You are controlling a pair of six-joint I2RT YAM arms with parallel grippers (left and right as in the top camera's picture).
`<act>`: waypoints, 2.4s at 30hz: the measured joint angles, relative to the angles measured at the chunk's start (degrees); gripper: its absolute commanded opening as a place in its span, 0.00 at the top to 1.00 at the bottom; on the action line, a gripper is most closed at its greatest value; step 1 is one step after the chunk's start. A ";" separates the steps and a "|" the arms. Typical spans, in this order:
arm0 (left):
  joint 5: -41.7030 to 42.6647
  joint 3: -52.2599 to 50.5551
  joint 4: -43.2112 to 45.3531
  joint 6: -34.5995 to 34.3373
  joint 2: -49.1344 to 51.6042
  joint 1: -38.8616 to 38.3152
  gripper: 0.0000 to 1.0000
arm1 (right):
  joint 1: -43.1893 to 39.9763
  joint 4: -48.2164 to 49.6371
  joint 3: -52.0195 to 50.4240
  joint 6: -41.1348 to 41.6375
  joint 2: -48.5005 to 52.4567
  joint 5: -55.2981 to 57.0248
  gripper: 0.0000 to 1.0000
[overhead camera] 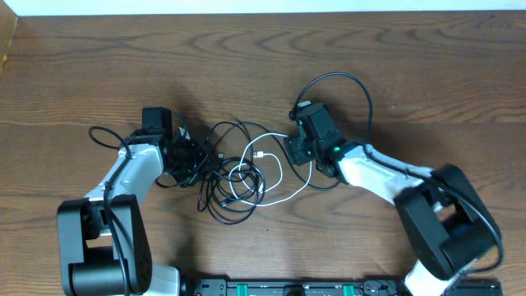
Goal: Untangle cables
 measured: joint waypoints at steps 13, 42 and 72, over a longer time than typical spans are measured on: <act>0.00 -0.09 0.02 0.17 0.00 0.00 0.62 | 0.07 4.90 1.29 -6.54 4.94 3.41 0.99; 19.78 -0.35 15.41 10.29 -3.06 -4.83 0.02 | -2.58 -21.03 9.73 -5.92 -33.77 -1.07 0.99; -30.80 -0.37 11.61 2.32 -17.55 -30.10 0.01 | -4.31 -28.72 14.40 -5.33 -56.50 -8.26 0.99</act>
